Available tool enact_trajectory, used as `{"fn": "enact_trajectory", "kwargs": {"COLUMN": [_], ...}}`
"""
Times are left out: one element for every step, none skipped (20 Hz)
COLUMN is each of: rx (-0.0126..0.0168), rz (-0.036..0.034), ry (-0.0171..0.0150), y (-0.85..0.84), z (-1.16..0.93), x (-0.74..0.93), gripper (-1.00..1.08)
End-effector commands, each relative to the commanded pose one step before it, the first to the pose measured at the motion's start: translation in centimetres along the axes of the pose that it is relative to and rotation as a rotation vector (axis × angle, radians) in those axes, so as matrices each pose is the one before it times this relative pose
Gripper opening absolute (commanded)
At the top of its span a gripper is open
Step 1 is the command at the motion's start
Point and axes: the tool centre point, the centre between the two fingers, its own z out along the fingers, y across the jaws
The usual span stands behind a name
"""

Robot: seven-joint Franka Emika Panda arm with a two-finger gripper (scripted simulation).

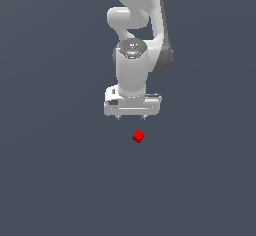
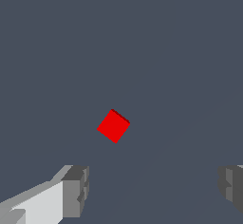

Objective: Pick up the red cube and move it to a goal position.

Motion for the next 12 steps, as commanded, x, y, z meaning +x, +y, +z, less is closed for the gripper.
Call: {"fn": "enact_trajectory", "kwargs": {"rx": [0.00000,-0.00005,-0.00007,-0.00012,-0.00018,-0.00023,-0.00028,-0.00033,-0.00039,-0.00044,-0.00049,-0.00054], "rz": [0.00000,0.00069,0.00182,0.00301,0.00436,0.00556,0.00679,0.00807,0.00933,0.01055,0.01185,0.01310], "ry": [0.00000,-0.00001,-0.00005,-0.00008,-0.00011,-0.00014,-0.00017,-0.00020,-0.00023,-0.00026,-0.00030,-0.00033], "y": [0.001,0.001,-0.012,-0.022,-0.022,-0.031,-0.039,-0.044,-0.050,-0.059,-0.065,-0.073], "z": [0.000,0.014,0.044,0.074,0.103,0.133,0.163,0.192,0.222,0.252,0.283,0.313], "x": [0.000,-0.001,-0.002,-0.004,-0.005,-0.007,-0.008,-0.009,-0.011,-0.012,-0.013,-0.015], "gripper": [1.00,1.00,1.00,1.00,1.00,1.00,1.00,1.00,1.00,1.00,1.00,1.00]}}
